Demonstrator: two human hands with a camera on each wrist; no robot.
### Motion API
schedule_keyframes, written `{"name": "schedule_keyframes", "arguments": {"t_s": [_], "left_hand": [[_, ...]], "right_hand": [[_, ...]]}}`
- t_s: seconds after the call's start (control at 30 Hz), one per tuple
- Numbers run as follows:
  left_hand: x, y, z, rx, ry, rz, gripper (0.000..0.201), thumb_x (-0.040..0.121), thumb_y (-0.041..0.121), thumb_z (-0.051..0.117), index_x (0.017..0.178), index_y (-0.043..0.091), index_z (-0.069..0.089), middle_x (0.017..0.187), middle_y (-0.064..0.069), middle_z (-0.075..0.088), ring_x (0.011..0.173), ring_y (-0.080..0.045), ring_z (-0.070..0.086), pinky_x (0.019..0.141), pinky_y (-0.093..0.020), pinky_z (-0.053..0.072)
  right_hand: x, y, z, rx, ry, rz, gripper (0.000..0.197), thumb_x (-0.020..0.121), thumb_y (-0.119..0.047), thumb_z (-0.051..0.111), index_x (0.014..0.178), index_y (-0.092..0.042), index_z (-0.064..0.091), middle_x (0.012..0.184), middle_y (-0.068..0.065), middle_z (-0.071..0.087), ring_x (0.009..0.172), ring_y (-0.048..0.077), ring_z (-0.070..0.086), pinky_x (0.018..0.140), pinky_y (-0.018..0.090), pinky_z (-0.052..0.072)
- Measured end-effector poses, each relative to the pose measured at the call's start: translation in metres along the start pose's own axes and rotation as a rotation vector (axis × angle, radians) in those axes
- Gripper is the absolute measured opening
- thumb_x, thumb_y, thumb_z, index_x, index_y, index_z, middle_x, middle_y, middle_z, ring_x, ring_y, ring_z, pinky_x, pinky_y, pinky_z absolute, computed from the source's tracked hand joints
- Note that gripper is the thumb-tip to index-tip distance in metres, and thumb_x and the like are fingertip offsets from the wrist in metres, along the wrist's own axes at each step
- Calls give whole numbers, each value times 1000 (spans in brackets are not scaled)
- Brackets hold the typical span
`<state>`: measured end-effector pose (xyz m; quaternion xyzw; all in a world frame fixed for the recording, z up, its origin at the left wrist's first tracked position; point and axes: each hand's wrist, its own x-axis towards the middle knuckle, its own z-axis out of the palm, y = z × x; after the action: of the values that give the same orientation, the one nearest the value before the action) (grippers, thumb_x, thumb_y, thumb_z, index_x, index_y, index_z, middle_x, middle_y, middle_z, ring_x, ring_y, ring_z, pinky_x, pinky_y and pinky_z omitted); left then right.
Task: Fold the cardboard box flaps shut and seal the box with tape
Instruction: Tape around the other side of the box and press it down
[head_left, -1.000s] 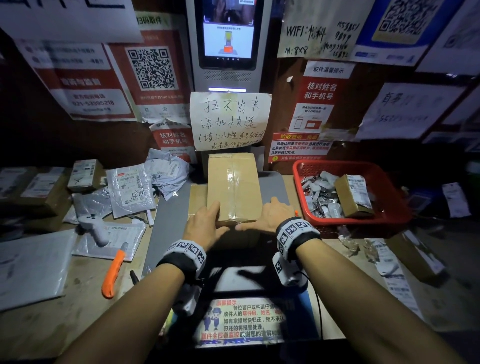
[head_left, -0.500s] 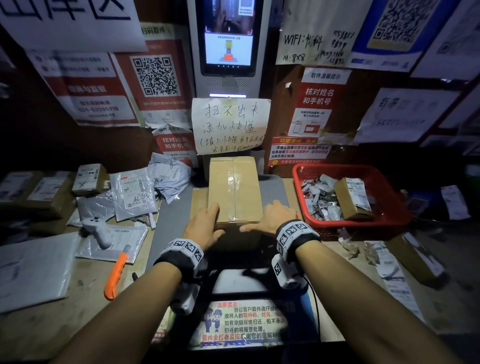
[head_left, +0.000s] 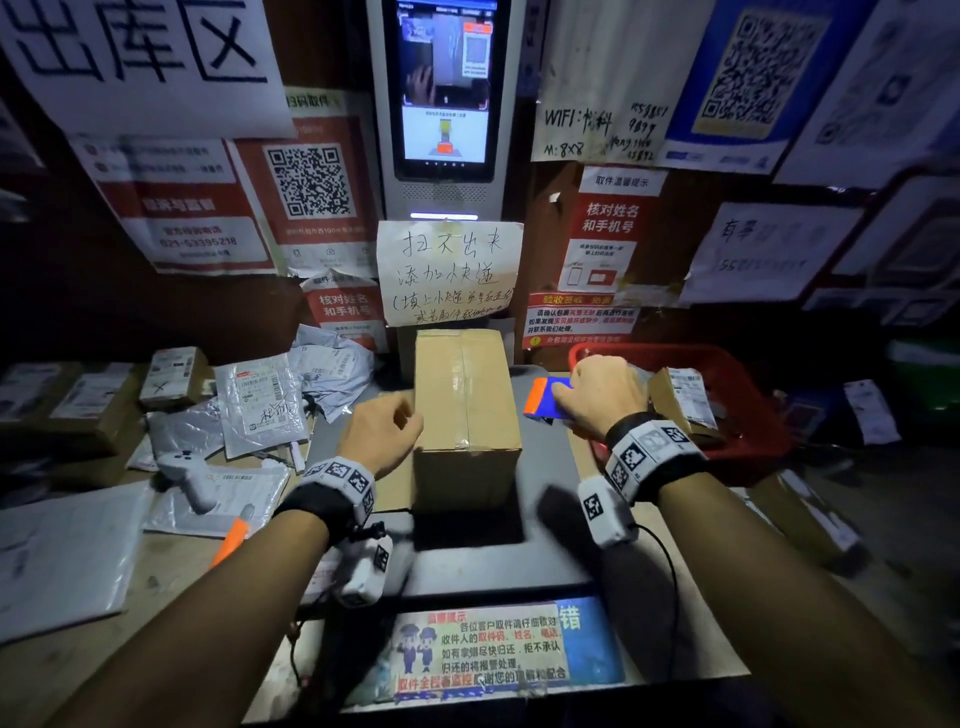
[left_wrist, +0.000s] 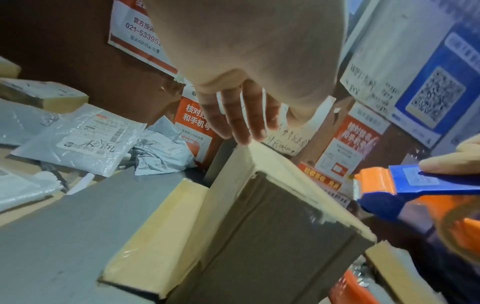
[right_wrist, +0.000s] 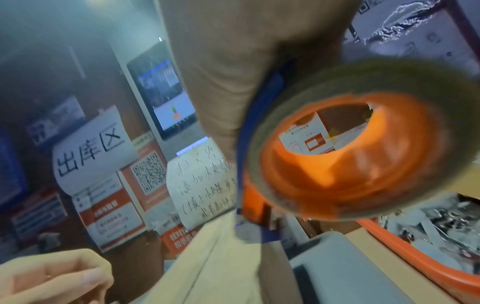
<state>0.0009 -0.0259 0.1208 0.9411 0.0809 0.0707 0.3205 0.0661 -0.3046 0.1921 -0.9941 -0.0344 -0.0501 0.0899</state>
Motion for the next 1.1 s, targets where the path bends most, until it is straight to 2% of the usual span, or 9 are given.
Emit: {"name": "schedule_keyframes", "arguments": {"t_s": [0.1, 0.2, 0.33, 0.43, 0.53, 0.63, 0.73, 0.9, 1.1], "left_hand": [[4, 17, -5, -453, -149, -122, 11, 93, 17, 62, 103, 13, 63, 93, -10, 68, 69, -16, 67, 57, -27, 56], [9, 29, -6, -855, -408, -233, 31, 96, 5, 57, 126, 12, 53, 107, -15, 67, 72, -14, 71, 45, -20, 51], [10, 28, -2, -1011, -496, -215, 26, 100, 4, 47, 124, 6, 57, 104, -21, 63, 80, -26, 66, 58, -29, 58], [5, 25, 1, -1018, -494, -191, 23, 100, 2, 45, 118, 3, 60, 95, -16, 65, 71, -18, 68, 59, -27, 59], [2, 19, 4, -932, -447, -198, 23, 97, -3, 50, 117, -1, 61, 91, -11, 65, 63, -10, 64, 55, -20, 54], [1, 14, 6, -890, -432, -240, 24, 92, 0, 60, 116, -1, 64, 100, -19, 66, 77, -21, 62, 63, -27, 52], [0, 11, 5, -917, -397, -301, 19, 88, 1, 67, 106, 1, 68, 97, -22, 67, 86, -30, 60, 68, -31, 50], [-3, 13, 6, -934, -376, -367, 12, 85, -3, 68, 91, 7, 68, 76, -8, 70, 67, -16, 65, 72, -31, 52], [-6, 14, 7, -970, -468, -425, 21, 88, 7, 68, 108, 2, 68, 77, -4, 69, 61, -10, 65, 61, -20, 55]], "right_hand": [[-8, -1, -9, 276, 72, -230, 52, 77, -32, 70, 49, -16, 29, 51, -2, 37, 53, 19, 39, 49, 29, 25], [-17, -5, -10, 534, 94, -322, 53, 79, -28, 77, 50, -16, 35, 54, -3, 43, 51, 9, 35, 49, 17, 30], [-27, -12, 2, 651, 40, -346, 53, 80, -28, 79, 51, -14, 36, 56, -1, 45, 51, 5, 35, 50, 15, 32], [-29, -15, 9, 645, 2, -341, 55, 81, -32, 79, 50, -18, 35, 57, 3, 51, 53, 7, 40, 51, 21, 33], [-32, -19, 11, 661, -21, -367, 58, 81, -33, 79, 52, -4, 37, 59, 15, 53, 53, 7, 39, 52, 23, 33], [-31, -24, 10, 638, -53, -419, 56, 80, -33, 80, 56, -2, 41, 56, 4, 46, 51, 6, 38, 51, 18, 31], [-30, -27, 6, 494, -129, -475, 50, 72, -54, 80, 82, -14, 52, 70, -2, 56, 63, 6, 48, 59, 26, 41], [-32, -30, 6, 100, -221, -580, 94, 56, -90, 62, 131, -36, 43, 115, -7, 66, 100, 18, 63, 82, 37, 54], [-33, -30, 13, -26, -252, -734, 83, 75, -59, 67, 147, -31, 39, 126, 2, 65, 110, 29, 61, 80, 36, 47]]}}
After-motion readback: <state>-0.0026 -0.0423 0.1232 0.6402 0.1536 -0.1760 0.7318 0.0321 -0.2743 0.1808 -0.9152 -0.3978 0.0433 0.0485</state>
